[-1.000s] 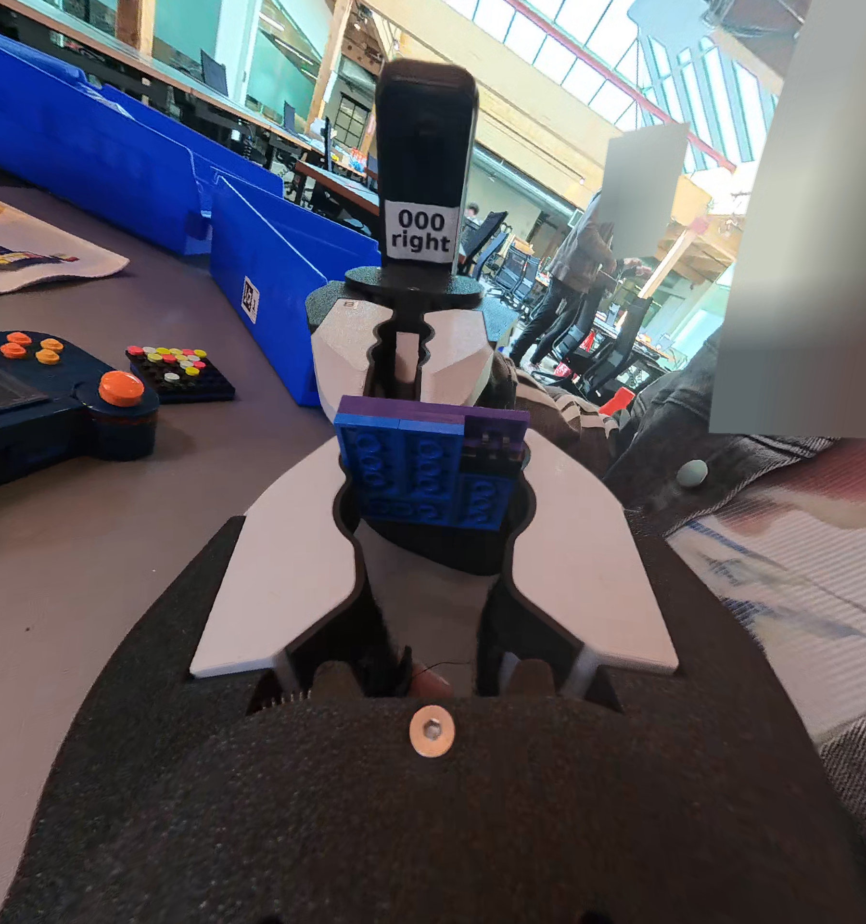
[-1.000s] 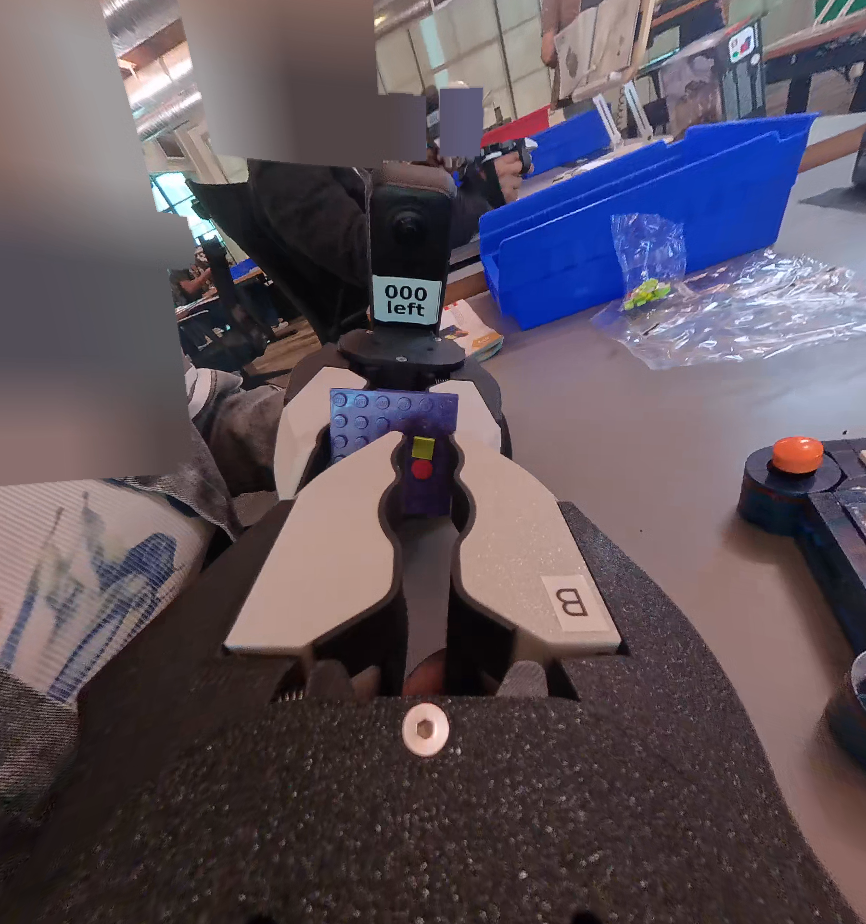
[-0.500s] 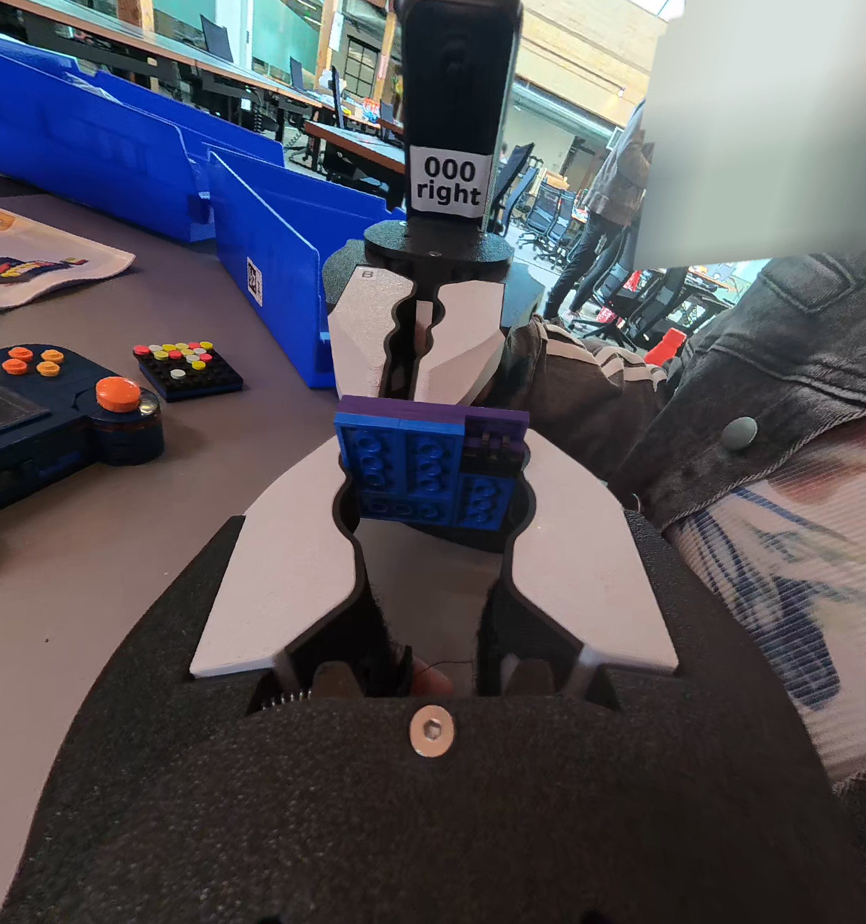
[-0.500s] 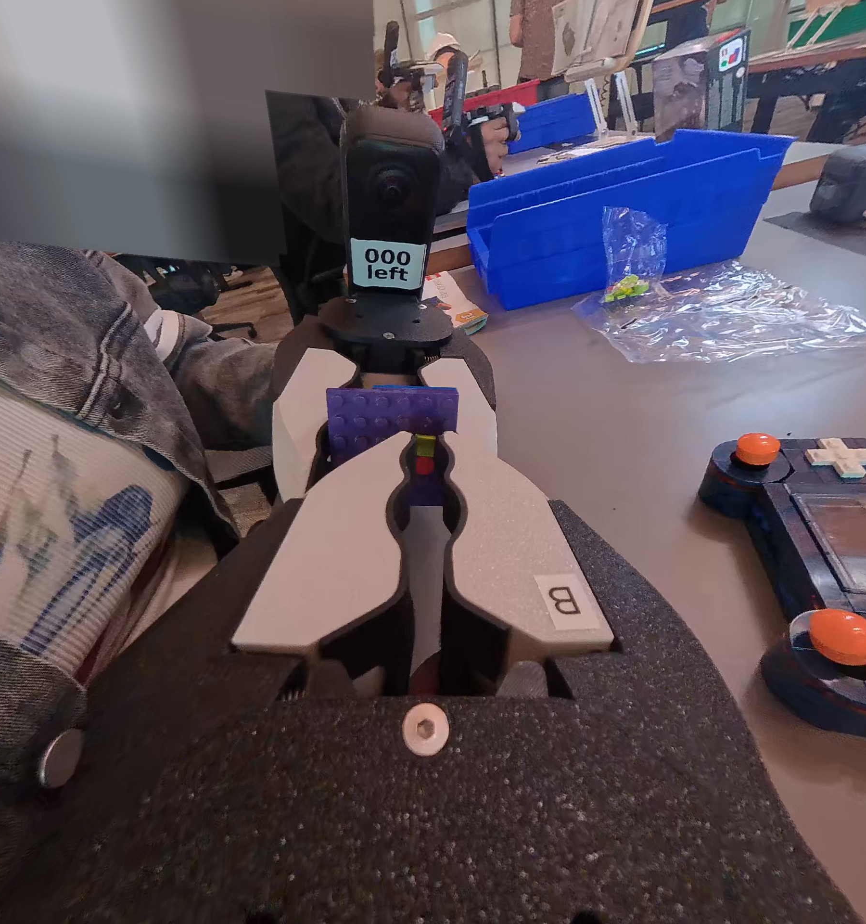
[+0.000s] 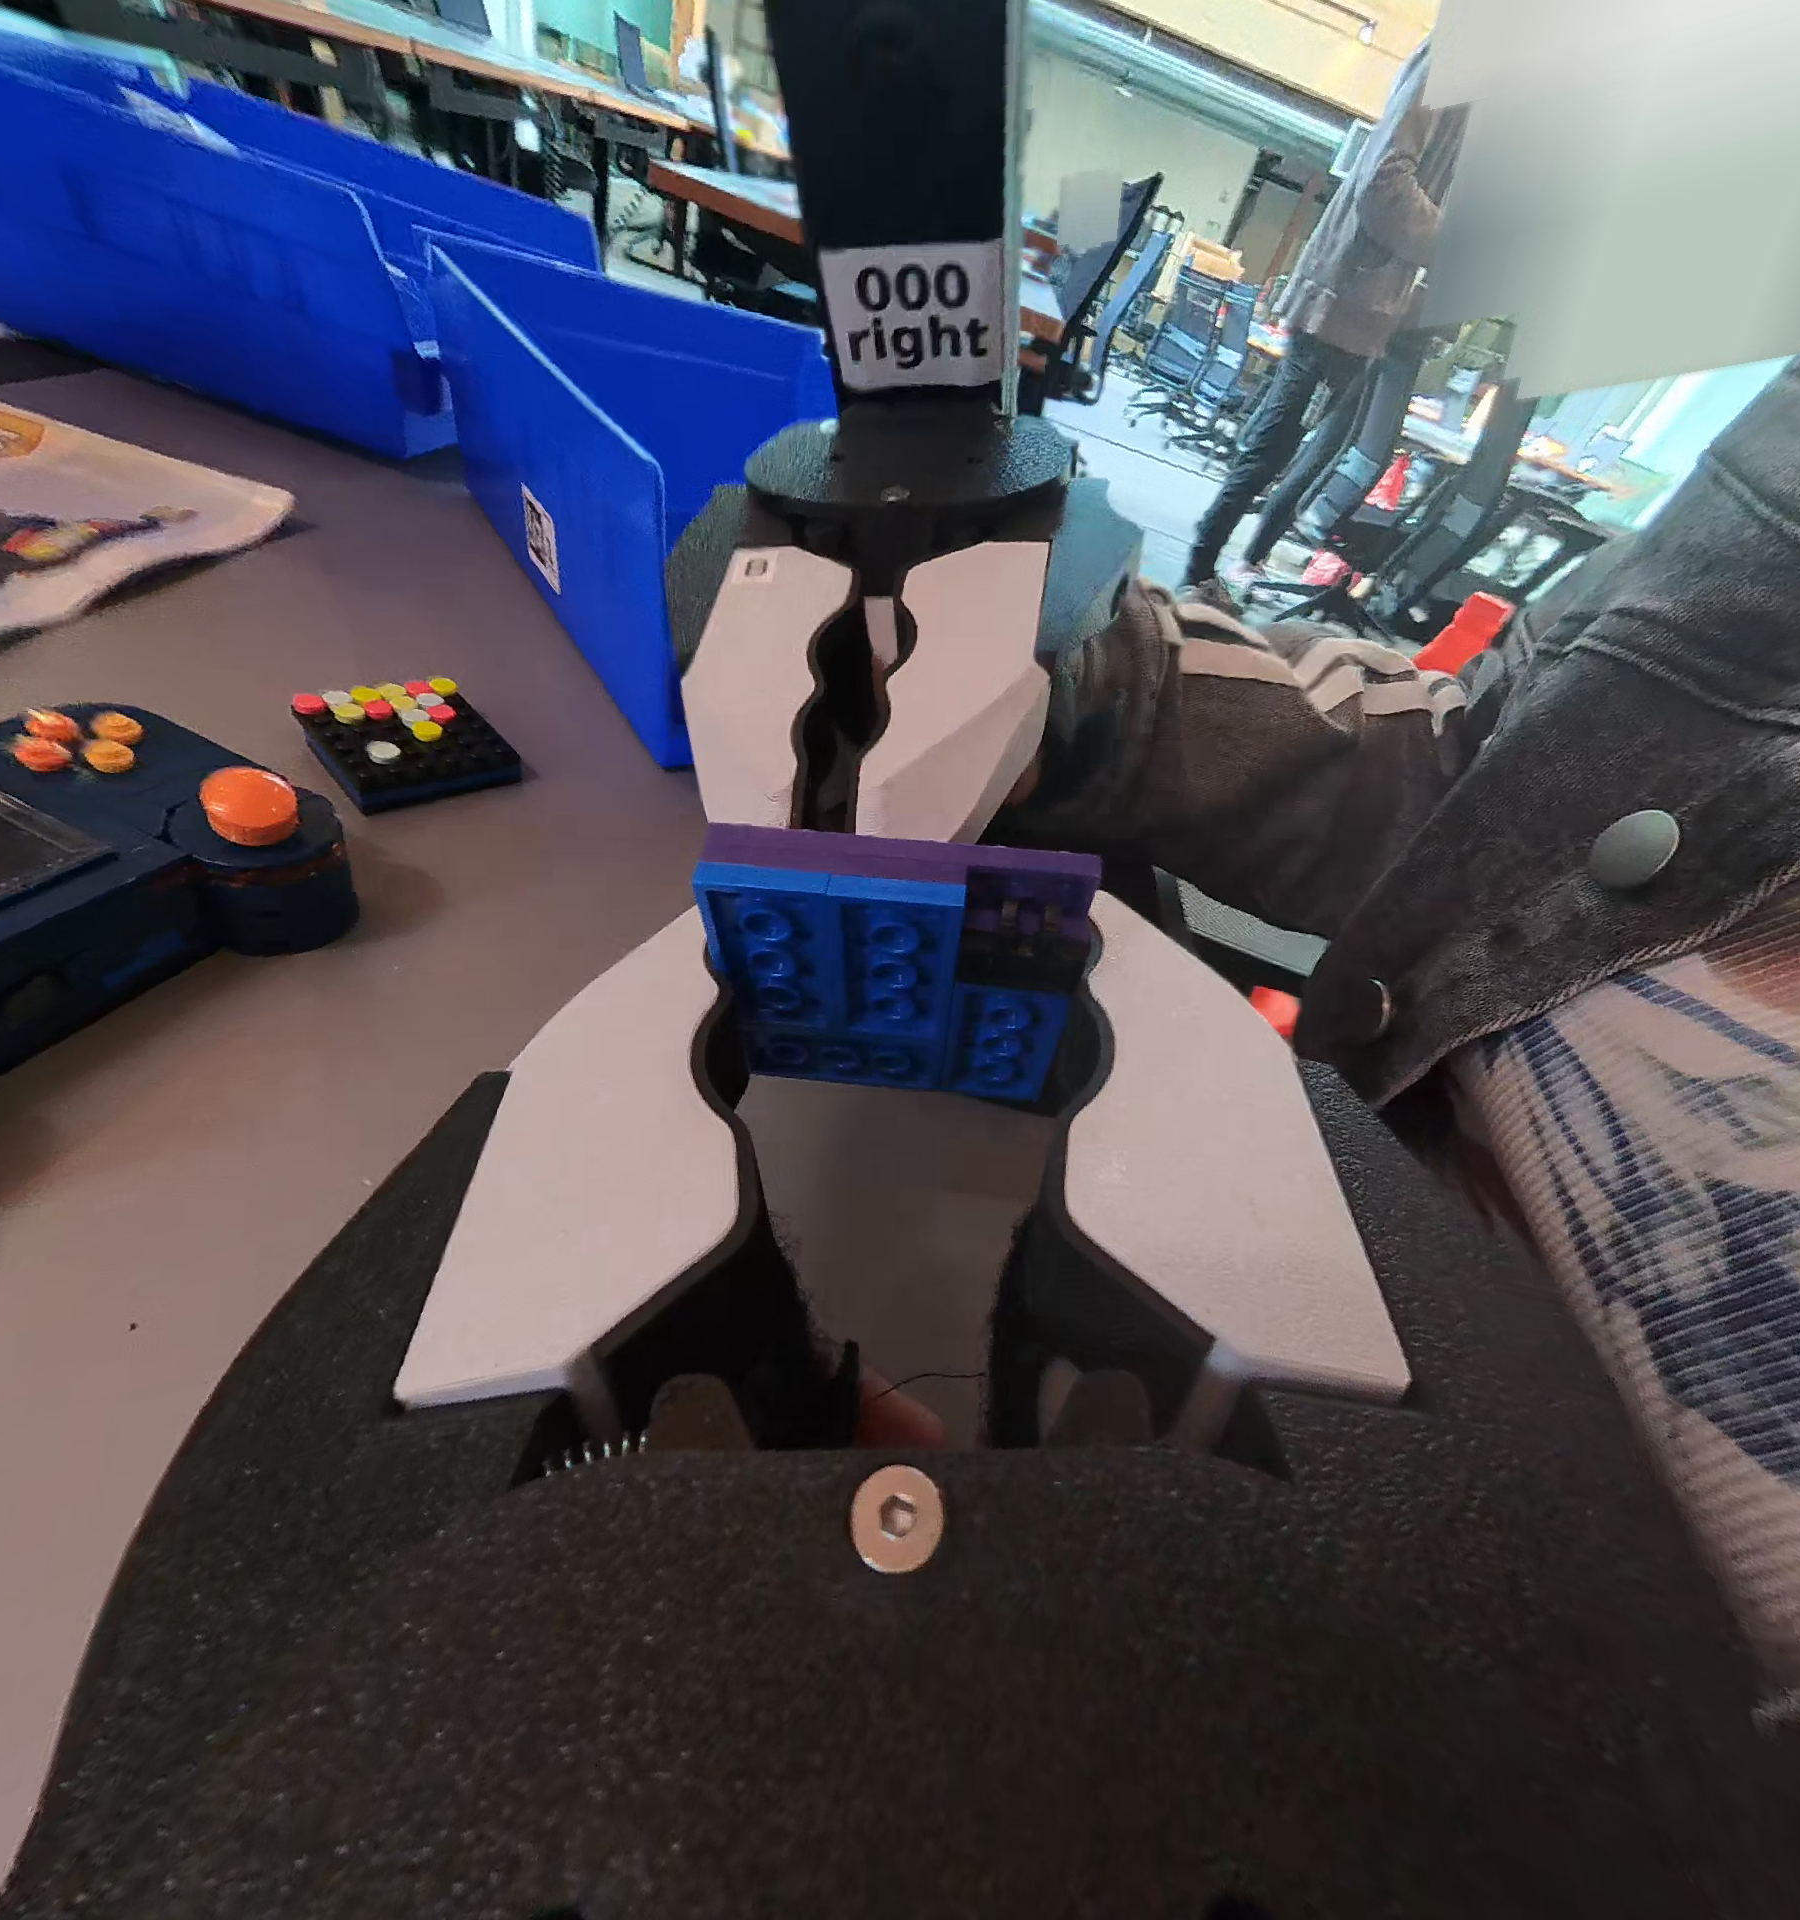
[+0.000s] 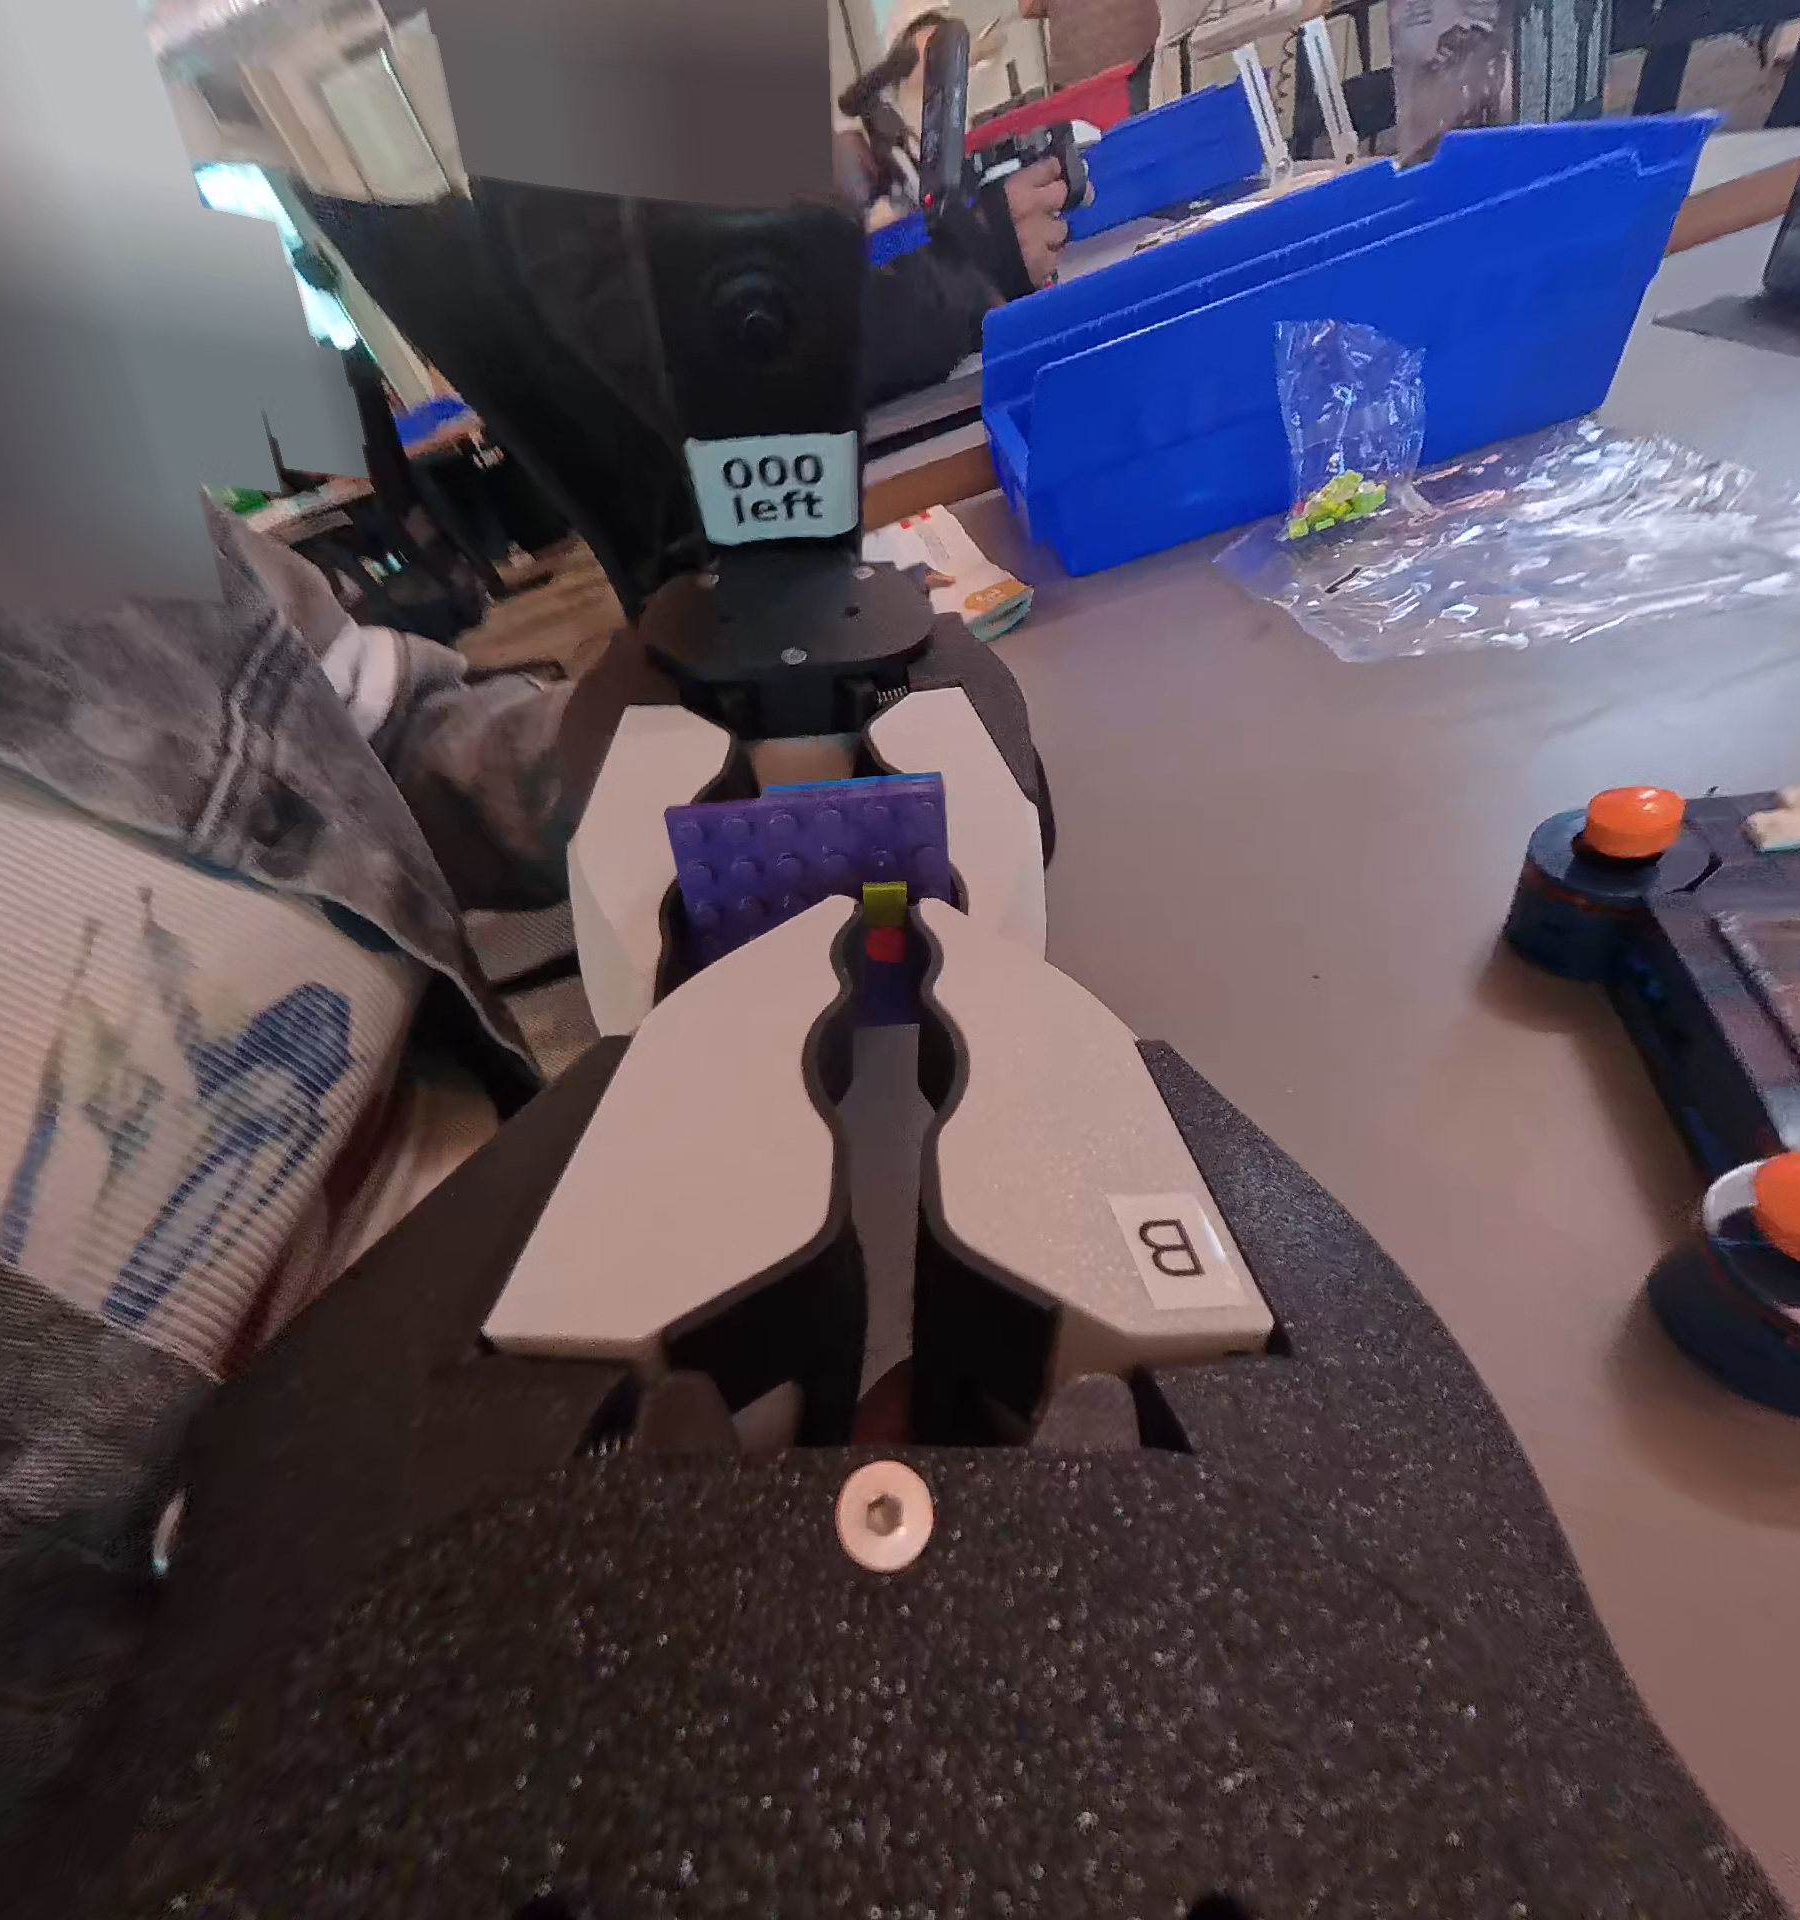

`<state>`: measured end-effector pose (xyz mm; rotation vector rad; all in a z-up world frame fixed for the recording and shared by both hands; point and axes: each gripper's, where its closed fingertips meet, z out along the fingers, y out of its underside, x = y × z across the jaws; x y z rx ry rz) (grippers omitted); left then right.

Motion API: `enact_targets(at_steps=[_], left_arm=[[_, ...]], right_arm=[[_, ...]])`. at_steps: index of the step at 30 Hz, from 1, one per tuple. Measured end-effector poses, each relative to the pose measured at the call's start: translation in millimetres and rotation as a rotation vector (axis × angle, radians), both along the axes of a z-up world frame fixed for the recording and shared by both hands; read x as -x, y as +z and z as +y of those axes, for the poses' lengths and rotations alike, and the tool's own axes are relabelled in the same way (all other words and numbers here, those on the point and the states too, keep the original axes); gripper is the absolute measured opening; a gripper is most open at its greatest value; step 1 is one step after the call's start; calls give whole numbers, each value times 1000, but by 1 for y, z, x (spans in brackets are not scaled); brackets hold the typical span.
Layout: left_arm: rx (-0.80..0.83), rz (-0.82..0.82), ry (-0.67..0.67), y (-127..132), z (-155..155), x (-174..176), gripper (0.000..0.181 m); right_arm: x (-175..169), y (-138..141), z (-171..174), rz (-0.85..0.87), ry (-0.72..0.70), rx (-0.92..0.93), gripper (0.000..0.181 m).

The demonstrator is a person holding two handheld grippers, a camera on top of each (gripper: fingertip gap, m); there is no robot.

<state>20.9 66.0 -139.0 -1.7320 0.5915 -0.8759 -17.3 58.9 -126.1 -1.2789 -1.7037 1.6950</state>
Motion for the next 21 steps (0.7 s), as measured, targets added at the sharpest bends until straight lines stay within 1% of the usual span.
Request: enact_targets(at_steps=[2, 3, 4, 6, 7, 8, 9, 11, 13, 15, 18, 21], left_arm=[[-113, 43, 36, 7, 0, 1, 58], [-215, 80, 66, 13, 0, 3, 59], [-368, 137, 93, 23, -2, 3, 59], [-655, 371, 230, 34, 0, 15, 61], [-731, 448, 250, 35, -1, 18, 59], [-758, 453, 274, 37, -2, 21, 60], [-766, 421, 286, 40, -3, 22, 59], [-772, 403, 280, 42, -4, 22, 59], [-764, 429, 273, 37, -3, 21, 60], [-776, 459, 260, 35, -3, 17, 59], [-760, 463, 238, 31, -4, 15, 60], [-756, 468, 225, 29, -4, 13, 60]], right_arm=[[0, 7, -2, 20, -3, 69, 6], [1, 13, -4, 46, -16, 96, 6], [3, 22, -3, 69, -49, 160, 0], [2, 43, 1, 137, -90, 328, 0], [1, 51, 1, 171, -101, 385, 1], [0, 54, -3, 187, -103, 399, 6], [1, 52, -9, 177, -103, 369, 9], [4, 42, -21, 135, -112, 257, 16], [4, 41, -23, 152, -136, 212, 17], [5, 43, -23, 162, -136, 211, 16], [5, 38, -23, 163, -140, 139, 12], [4, 35, -22, 156, -143, 87, 13]])
